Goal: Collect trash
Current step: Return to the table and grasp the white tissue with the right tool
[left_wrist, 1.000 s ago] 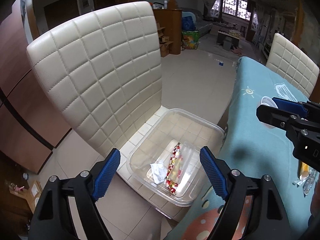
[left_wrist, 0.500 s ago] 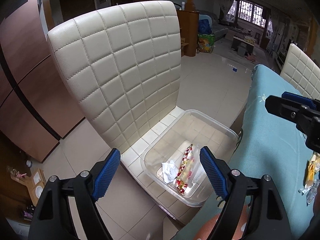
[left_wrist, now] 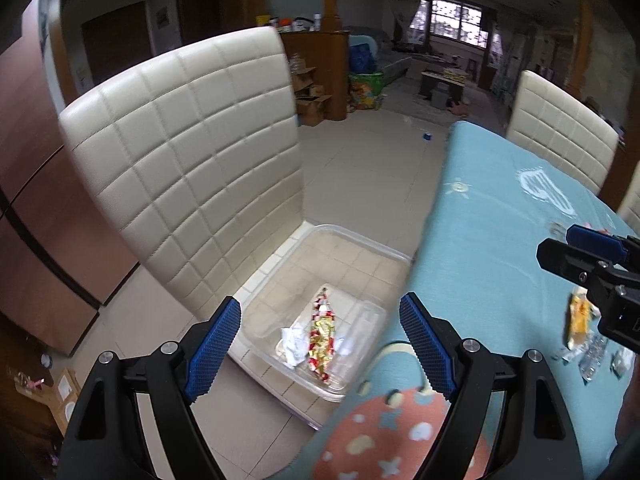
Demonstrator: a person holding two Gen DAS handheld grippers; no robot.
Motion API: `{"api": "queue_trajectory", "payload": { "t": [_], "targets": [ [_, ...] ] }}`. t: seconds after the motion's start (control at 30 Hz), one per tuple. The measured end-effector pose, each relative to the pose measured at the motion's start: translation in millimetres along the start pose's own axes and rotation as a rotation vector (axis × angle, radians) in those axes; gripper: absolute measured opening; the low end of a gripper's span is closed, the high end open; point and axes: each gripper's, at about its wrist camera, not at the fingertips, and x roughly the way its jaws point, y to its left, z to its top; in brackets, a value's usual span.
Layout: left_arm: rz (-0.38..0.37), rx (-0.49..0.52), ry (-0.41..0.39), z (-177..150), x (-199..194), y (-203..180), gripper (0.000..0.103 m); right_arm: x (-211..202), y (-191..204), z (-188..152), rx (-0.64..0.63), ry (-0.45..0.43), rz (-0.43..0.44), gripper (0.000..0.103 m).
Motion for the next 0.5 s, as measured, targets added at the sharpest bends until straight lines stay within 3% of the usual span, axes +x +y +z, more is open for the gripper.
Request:
{"api": "queue_trajectory", "payload": {
  "t": [0.5],
  "targets": [
    [-0.281,0.302,0.003,-27.1,-37.8,-154.0,0.080,-102.6,-128.8,-113.6,0.311,0.003,-0.270,0.062]
  ]
}}
